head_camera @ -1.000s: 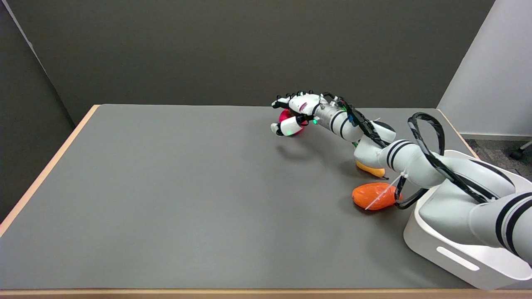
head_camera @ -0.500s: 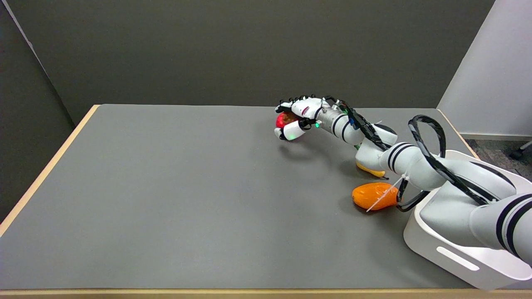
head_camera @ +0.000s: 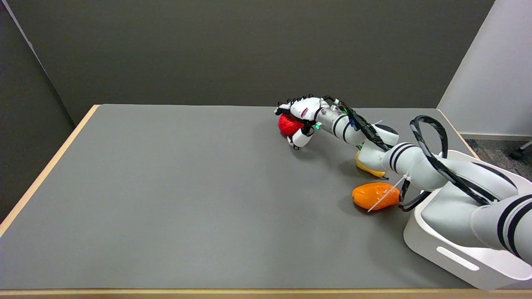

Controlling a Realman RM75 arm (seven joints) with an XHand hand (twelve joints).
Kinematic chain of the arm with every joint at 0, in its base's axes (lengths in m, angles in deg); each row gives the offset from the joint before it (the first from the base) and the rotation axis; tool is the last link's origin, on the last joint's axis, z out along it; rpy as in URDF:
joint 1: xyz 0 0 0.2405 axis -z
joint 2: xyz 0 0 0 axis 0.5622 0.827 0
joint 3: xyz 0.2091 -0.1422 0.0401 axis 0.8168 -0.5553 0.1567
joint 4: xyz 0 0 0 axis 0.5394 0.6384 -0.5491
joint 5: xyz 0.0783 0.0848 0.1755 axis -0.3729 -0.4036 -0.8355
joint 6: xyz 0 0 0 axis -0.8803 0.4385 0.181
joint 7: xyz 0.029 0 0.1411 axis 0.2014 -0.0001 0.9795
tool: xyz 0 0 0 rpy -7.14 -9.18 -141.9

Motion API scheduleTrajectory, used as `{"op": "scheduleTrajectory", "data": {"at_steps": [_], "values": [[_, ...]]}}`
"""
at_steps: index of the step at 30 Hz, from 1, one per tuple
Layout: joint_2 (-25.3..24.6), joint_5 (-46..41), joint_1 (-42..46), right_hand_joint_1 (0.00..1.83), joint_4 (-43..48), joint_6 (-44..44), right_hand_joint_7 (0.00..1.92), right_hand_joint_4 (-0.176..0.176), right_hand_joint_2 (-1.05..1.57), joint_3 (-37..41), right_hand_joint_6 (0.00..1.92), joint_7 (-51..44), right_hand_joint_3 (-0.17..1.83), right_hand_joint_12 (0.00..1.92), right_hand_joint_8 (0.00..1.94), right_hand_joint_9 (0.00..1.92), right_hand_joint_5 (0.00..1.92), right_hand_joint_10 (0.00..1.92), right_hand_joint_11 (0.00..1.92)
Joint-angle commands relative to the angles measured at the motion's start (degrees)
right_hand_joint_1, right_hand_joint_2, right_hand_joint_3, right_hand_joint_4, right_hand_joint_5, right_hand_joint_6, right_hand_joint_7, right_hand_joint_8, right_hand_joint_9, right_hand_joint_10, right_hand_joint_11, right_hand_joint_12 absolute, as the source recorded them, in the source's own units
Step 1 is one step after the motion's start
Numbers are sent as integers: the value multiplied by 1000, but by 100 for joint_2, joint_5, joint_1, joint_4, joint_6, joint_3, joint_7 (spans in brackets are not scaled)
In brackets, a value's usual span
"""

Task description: Pick up tomato.

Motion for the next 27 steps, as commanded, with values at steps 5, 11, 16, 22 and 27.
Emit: {"op": "scheduleTrajectory", "data": {"at_steps": [5,11,16,22,27], "values": [[132,162,123,920,59,-490,297,127,735,280,568,-96,1033,1364,418,325,219,715,298],[320,124,298,1009,475,-602,624,80,1025,553,1339,-96,630,1518,980,555,385,1055,524],[454,124,444,1135,846,-684,780,-97,1208,820,1714,-96,219,1572,1358,689,489,1199,674],[679,124,686,1169,1503,-803,844,-113,1190,1297,1578,-96,181,1490,1347,825,539,1204,746],[910,124,963,1173,2251,-855,856,-114,1149,1723,1557,-96,254,1537,1359,837,555,1241,767]]}}
